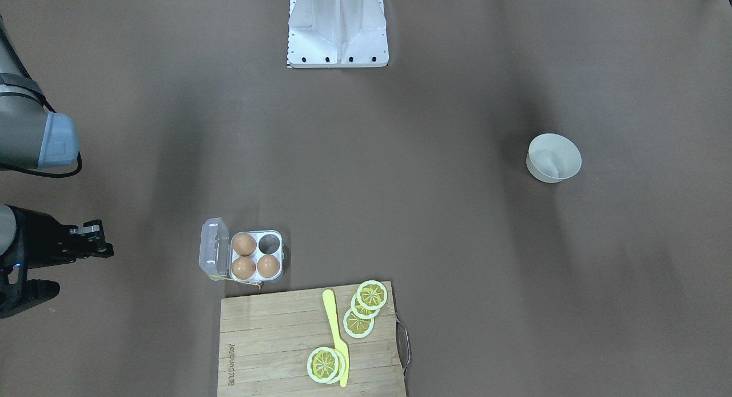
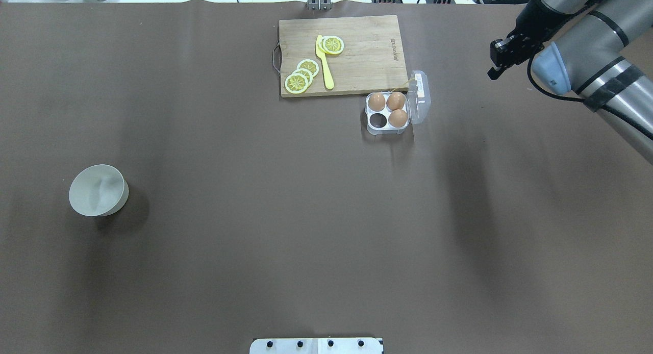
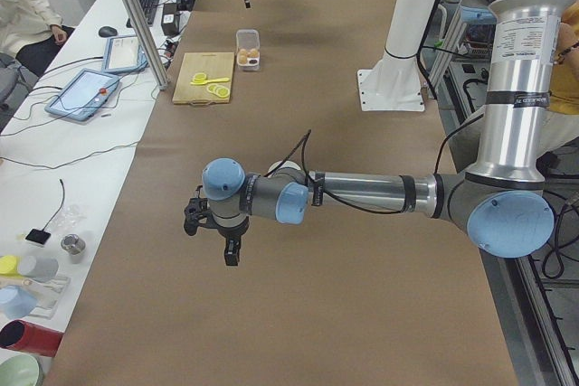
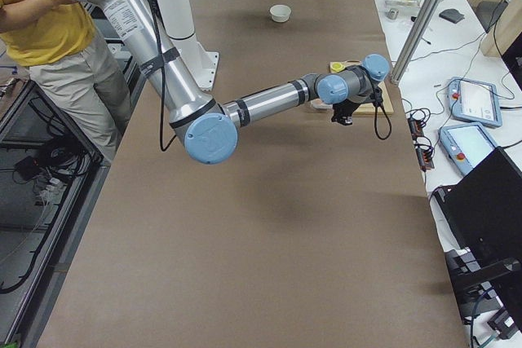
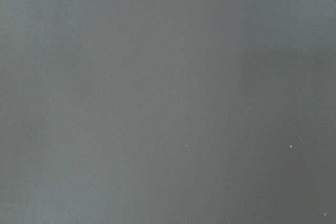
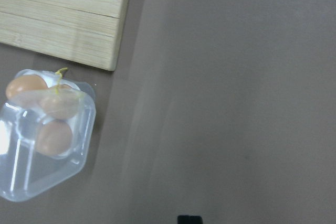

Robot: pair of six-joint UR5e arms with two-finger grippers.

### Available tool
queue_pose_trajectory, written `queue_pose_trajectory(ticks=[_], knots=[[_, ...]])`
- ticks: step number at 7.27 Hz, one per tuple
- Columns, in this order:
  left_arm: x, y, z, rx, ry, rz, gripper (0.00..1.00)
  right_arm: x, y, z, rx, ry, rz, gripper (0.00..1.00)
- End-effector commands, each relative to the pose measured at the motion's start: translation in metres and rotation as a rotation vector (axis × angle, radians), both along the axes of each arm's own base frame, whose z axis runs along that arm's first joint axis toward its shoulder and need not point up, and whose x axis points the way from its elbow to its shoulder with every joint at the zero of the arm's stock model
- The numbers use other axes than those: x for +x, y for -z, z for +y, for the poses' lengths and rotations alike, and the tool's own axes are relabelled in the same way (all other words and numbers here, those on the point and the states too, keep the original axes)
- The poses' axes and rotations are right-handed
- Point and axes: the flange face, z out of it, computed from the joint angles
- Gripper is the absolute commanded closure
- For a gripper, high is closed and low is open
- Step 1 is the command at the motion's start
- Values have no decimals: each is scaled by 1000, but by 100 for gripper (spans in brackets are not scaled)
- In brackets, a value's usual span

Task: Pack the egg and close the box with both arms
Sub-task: 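Reach the right gripper toward the open lid of the egg box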

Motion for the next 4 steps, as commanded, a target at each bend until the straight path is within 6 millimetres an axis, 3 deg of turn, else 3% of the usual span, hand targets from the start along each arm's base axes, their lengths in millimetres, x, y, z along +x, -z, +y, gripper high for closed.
queue_pose_trajectory(ticks=[1, 3, 4], knots=[[0, 0, 0, -1, 1, 0, 3, -32, 16, -11, -17, 21, -14, 100], [-7, 3, -1, 5, 13, 0, 3, -56, 16, -11, -10, 38, -22, 100], [-8, 5, 0, 10, 16, 1, 3, -82, 38, -11, -31, 43, -24, 100]])
